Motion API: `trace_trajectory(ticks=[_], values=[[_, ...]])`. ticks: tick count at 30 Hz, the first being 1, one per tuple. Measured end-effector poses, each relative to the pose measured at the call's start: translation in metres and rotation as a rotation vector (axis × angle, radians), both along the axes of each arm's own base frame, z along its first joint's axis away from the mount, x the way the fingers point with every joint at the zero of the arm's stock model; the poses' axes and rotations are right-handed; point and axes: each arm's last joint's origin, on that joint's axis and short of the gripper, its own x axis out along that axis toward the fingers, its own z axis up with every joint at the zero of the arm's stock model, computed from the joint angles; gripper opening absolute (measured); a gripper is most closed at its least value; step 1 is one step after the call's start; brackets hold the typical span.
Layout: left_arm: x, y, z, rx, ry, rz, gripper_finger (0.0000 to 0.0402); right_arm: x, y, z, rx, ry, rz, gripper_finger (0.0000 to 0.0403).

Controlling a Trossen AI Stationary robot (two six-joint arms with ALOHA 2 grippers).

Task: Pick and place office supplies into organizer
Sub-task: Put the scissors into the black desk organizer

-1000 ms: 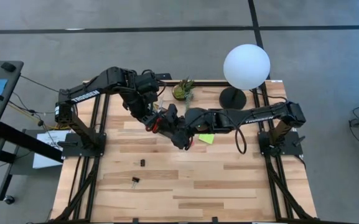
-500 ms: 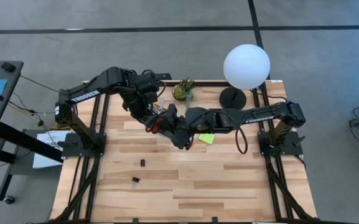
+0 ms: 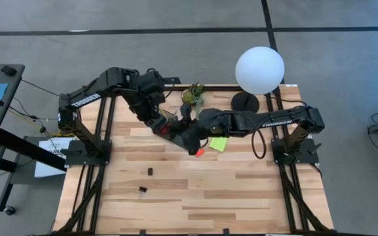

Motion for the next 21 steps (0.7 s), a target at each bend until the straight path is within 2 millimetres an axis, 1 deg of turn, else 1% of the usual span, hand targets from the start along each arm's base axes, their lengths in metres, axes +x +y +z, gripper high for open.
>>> trace_trajectory(ticks=[2,4,6,8,10,13,15,16,18,20,21], values=[[-0.002,0.0,0.014,0.038,-0.083,-0.008,0.0048,0.0,-0.005,-0.003,0.104,0.02,-0.035,0.0028],[-0.01,-0.001,0.027,0.084,-0.122,-0.005,0.0053,-0.001,-0.009,-0.009,0.207,0.059,-0.04,0.0028],[-0.018,-0.002,0.043,0.159,-0.186,0.014,0.0055,-0.001,-0.014,-0.006,0.308,0.042,-0.041,0.0028],[-0.028,-0.003,0.058,0.25,-0.236,0.041,0.0055,-0.001,-0.02,-0.002,0.367,0.017,-0.061,0.0028],[-0.04,-0.006,0.073,0.354,-0.289,0.075,0.0055,0.0,-0.027,-0.001,0.391,-0.005,-0.085,0.0028],[-0.058,-0.013,0.089,0.48,-0.373,0.09,0.0055,0.005,-0.044,0.006,0.477,-0.104,-0.085,0.0028],[-0.07,-0.016,0.094,0.526,-0.41,0.096,0.0056,0.009,-0.058,0.01,0.57,-0.169,-0.049,0.0028],[-0.075,-0.018,0.097,0.543,-0.423,0.105,0.0056,0.009,-0.066,0.009,0.62,-0.167,-0.049,0.0028],[-0.086,-0.022,0.101,0.576,-0.439,0.124,0.0056,0.011,-0.083,0.001,0.693,-0.164,-0.08,0.0028],[-0.095,-0.025,0.104,0.616,-0.452,0.142,0.0056,0.019,-0.098,-0.016,0.727,-0.184,-0.121,0.0028],[-0.098,-0.027,0.105,0.632,-0.452,0.147,0.0056,0.019,-0.106,-0.029,0.751,-0.158,-0.159,0.0028]])
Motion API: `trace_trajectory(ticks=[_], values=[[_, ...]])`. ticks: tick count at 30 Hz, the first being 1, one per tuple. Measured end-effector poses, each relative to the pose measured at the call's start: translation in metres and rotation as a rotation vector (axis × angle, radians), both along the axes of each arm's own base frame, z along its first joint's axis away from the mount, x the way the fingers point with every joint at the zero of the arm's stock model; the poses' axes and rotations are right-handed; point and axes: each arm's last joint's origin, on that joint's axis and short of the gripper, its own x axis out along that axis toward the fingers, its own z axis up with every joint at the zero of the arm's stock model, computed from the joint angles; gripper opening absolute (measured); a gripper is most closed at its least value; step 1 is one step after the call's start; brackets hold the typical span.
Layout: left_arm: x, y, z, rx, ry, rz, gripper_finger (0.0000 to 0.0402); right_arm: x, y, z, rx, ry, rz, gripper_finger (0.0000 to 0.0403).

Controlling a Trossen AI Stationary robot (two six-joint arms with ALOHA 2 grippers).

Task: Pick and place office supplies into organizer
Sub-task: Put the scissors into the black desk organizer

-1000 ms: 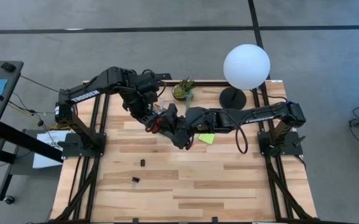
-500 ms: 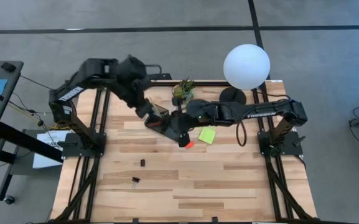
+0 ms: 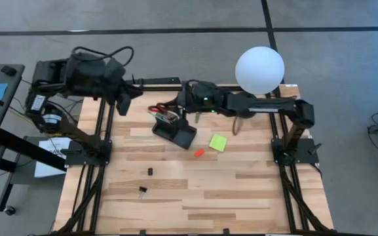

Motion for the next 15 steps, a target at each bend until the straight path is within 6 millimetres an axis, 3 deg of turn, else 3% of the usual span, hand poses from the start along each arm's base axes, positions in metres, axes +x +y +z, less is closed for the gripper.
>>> trace_trajectory(ticks=[2,6,10,15], values=[[-0.005,-0.003,0.002,0.022,-0.009,0.011,0.0056,0.005,-0.014,-0.017,0.028,-0.017,-0.032,0.0028],[-0.01,-0.005,0.003,0.066,-0.004,-0.002,0.0056,0.012,-0.03,-0.033,0.036,-0.117,-0.07,0.0028],[-0.008,-0.005,0.003,0.075,0.002,-0.009,0.0056,0.022,-0.035,-0.058,0.042,-0.071,-0.095,0.0028],[-0.005,-0.004,0.001,0.089,0.018,0.009,0.0056,0.026,-0.038,-0.07,0.044,-0.026,-0.135,0.0028]])
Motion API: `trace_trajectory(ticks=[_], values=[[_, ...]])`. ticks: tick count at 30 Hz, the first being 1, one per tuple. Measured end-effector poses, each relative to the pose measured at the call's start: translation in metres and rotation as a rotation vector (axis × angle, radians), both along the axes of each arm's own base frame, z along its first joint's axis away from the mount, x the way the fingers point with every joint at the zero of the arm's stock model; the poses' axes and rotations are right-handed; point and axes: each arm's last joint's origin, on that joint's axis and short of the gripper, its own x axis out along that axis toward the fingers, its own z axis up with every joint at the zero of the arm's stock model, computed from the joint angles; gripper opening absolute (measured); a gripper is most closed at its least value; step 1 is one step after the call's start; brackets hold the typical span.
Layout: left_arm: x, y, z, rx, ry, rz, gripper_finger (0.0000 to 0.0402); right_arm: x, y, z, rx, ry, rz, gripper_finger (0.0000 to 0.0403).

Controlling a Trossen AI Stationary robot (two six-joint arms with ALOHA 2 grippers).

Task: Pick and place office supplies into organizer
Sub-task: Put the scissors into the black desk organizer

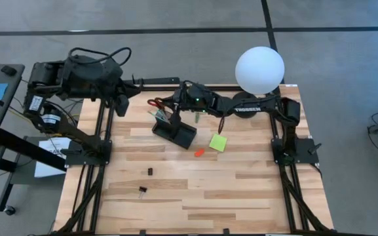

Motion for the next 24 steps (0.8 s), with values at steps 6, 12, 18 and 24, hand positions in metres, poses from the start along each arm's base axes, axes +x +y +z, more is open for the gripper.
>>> trace_trajectory(ticks=[6,12,18,24], values=[[-0.002,0.0,-0.002,0.018,0.027,0.01,0.0056,-0.003,0.001,-0.014,-0.011,0.145,-0.082,0.0028],[-0.002,0.0,-0.002,0.019,0.028,0.011,0.0056,-0.006,0.001,-0.022,0.101,0.215,-0.096,0.0029],[-0.001,0.0,-0.002,0.01,0.023,0.017,0.0056,-0.001,0.001,-0.042,0.107,0.265,-0.096,0.0046],[-0.001,0.0,-0.002,-0.004,0.016,0.027,0.0056,0.002,0.003,-0.047,0.107,0.284,-0.091,0.0083]])
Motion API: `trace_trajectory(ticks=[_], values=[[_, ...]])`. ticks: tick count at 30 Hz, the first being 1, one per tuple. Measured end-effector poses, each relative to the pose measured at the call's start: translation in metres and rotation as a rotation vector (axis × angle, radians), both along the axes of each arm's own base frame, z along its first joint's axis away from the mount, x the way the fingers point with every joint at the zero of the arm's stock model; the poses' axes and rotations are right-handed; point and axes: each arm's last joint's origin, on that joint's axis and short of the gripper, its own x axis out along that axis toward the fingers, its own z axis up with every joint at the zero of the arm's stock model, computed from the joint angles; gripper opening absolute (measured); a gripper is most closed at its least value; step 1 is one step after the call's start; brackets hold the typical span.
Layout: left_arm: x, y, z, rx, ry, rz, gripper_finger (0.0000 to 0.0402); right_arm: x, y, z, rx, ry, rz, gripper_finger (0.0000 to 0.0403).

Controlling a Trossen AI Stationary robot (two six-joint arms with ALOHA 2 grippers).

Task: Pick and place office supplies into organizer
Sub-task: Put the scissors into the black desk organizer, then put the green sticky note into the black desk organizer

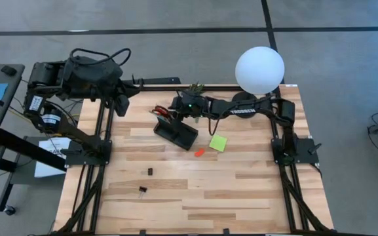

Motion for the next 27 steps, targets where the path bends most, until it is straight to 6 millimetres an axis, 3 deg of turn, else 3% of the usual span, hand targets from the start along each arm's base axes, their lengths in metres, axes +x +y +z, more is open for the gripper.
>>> trace_trajectory(ticks=[5,8,10,14,19,22,27], values=[[0.0,0.0,0.0,-0.009,-0.004,0.007,0.0056,0.003,0.003,0.011,-0.027,-0.017,0.019,0.0113],[0.0,0.0,0.0,-0.009,-0.004,0.007,0.0056,0.0,0.006,0.03,-0.049,-0.014,0.037,0.013],[0.0,0.0,0.0,-0.009,-0.004,0.007,0.0056,0.001,0.01,0.053,-0.095,-0.055,0.061,0.0139],[-0.001,0.0,-0.002,-0.011,0.022,0.006,0.0056,-0.018,0.026,0.102,-0.155,-0.022,0.124,0.0148],[0.001,0.0,-0.009,-0.037,0.067,0.023,0.0056,-0.061,0.056,0.149,-0.154,0.037,0.288,0.0138],[0.007,0.0,-0.015,-0.061,0.092,0.038,0.0056,-0.087,0.072,0.151,-0.032,0.164,0.454,0.0128],[0.013,-0.003,-0.022,-0.116,0.104,0.036,0.0056,-0.115,0.085,0.124,0.246,0.419,0.74,0.0106]])
